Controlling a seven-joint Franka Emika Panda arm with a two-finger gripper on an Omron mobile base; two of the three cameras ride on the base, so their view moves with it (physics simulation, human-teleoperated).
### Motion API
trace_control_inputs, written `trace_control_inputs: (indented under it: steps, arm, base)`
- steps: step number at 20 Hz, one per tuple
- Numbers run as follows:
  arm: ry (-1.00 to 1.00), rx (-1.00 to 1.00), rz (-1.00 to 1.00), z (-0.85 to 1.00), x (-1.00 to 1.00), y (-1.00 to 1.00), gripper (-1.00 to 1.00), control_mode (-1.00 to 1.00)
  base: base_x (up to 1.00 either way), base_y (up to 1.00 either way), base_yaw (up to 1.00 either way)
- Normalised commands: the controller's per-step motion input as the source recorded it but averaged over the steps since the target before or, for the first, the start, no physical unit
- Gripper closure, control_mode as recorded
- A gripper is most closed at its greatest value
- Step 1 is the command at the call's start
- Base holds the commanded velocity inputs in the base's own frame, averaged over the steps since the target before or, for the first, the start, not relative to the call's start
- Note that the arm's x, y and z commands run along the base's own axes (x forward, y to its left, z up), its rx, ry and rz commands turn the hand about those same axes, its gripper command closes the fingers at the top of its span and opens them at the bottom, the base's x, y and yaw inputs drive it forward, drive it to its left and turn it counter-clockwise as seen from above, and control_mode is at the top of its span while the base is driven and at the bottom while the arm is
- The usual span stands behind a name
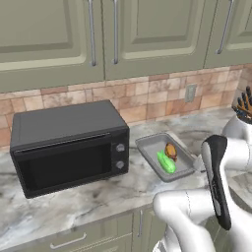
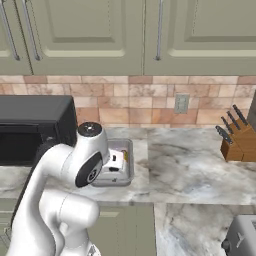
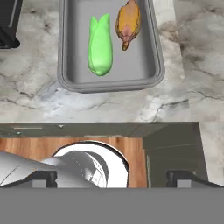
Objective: Place one corn and one chicken drumstick in each tupperware on the nearby counter, to pack two identical lunches.
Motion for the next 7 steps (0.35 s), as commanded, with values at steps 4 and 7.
trace_control_inputs:
  steps: [4,7]
  arm:
    - [-0.20,0.20,0.00,0.17,-0.36,-0.52,-1.00,-1.00]
    - [-0.16,0.14,0.00,0.17,-0.31,-0.41,-1.00,-1.00]
  base:
    - [0.00,0.00,0.00]
    - [0.00,0.00,0.00]
